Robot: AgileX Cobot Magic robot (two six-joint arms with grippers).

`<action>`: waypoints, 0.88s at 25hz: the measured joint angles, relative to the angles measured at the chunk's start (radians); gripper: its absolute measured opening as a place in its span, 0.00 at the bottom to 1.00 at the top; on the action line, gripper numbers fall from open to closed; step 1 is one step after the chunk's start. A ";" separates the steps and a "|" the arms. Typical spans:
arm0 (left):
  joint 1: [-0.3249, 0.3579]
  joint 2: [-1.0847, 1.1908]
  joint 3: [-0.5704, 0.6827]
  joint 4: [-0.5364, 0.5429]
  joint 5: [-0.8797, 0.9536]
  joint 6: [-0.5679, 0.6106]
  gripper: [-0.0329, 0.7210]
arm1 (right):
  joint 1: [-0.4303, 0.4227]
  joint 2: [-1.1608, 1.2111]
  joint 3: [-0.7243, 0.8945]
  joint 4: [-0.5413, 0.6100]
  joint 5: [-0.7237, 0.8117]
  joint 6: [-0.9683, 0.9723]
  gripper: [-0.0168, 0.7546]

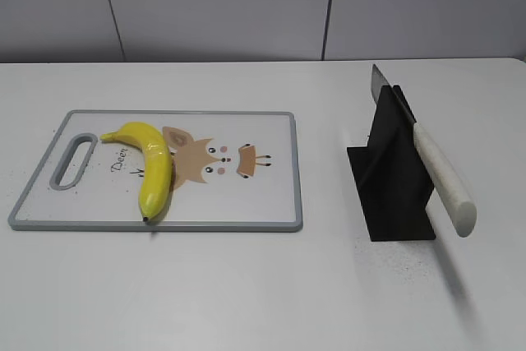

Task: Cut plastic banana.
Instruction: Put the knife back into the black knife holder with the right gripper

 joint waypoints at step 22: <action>0.000 0.000 0.000 0.000 0.000 0.000 0.36 | -0.010 0.000 0.000 0.001 0.000 0.000 0.76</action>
